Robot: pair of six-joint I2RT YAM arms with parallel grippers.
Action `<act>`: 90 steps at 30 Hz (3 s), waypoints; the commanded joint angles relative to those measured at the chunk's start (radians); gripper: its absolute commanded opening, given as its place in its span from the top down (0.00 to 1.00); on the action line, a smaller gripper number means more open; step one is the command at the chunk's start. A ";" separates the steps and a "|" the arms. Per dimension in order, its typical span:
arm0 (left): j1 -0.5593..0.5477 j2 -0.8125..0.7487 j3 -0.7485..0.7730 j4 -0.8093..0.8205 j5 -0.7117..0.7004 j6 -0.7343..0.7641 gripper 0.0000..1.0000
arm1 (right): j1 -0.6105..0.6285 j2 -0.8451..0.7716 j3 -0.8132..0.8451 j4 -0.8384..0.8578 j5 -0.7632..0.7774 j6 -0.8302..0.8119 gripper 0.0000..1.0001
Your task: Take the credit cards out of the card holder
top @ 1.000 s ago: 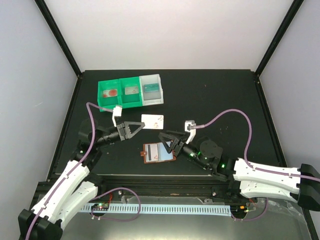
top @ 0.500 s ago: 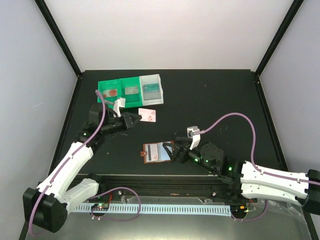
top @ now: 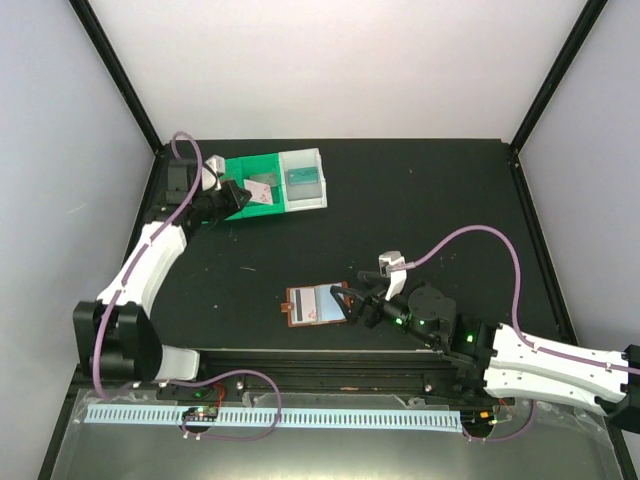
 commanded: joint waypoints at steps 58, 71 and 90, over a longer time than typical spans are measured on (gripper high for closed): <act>0.066 0.963 0.773 0.040 0.014 -0.026 0.94 | -0.004 0.078 0.255 -0.177 0.147 -0.304 0.00; 0.063 0.978 0.790 0.042 0.016 -0.026 0.85 | -0.004 0.070 0.252 -0.185 0.150 -0.308 0.00; 0.064 0.953 0.860 -0.053 -0.009 0.020 0.61 | -0.004 0.082 0.255 -0.177 0.143 -0.318 0.00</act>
